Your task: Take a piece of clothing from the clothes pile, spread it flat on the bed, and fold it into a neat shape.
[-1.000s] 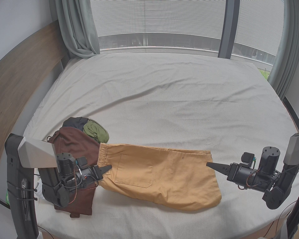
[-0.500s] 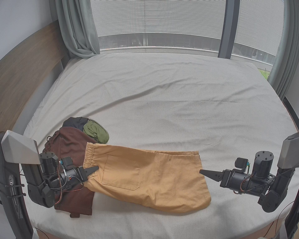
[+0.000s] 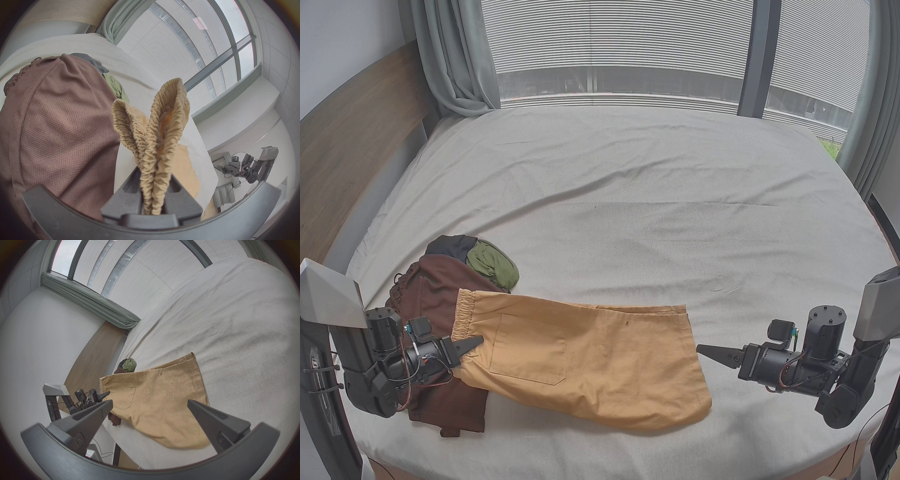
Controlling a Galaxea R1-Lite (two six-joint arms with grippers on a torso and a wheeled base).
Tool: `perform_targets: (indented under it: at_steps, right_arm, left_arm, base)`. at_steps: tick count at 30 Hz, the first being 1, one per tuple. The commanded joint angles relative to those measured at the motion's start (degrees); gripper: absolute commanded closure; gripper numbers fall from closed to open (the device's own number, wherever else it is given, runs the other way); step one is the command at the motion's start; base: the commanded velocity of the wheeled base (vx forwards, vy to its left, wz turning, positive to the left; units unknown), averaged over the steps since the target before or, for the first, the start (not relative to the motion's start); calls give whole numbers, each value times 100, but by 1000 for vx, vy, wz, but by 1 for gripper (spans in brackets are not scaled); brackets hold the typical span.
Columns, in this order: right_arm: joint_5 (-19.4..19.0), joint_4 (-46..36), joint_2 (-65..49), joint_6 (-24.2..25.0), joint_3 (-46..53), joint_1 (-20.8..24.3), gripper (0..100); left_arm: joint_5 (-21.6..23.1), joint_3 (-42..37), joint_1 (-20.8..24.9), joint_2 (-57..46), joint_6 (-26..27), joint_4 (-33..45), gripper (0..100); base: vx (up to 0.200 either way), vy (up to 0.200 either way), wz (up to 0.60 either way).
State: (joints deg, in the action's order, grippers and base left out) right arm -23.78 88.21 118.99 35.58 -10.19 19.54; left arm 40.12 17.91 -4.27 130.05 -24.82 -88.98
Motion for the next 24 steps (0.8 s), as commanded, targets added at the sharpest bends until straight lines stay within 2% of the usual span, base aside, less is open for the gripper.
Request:
perform_targets:
  at_steps: [1, 14, 20, 23, 24]
  right_arm:
    - [-3, 3, 19, 1, 0, 6, 0]
    - [-3, 3, 10, 10, -9, -3, 0]
    - [-3, 12, 1, 10, -9, -3, 0]
    - [-3, 12, -8, 10, -18, -3, 0]
    - [-3, 12, -43, 1, -27, -3, 0]
  left_arm:
    - [22, 2, 58, -59, -14, -14, 100]
    - [-22, 11, 682, -445, -146, -5, 100]
    - [-48, 90, 1068, -674, -647, -5, 100]
    - [-118, 108, 1183, -683, -656, -5, 100]
    - [-329, 160, 1358, -683, -664, -5, 100]
  base:
    - [0, 0, 0]
    - [0, 0, 0]
    - [0, 0, 0]
    - [0, 0, 0]
    - [0, 0, 0]
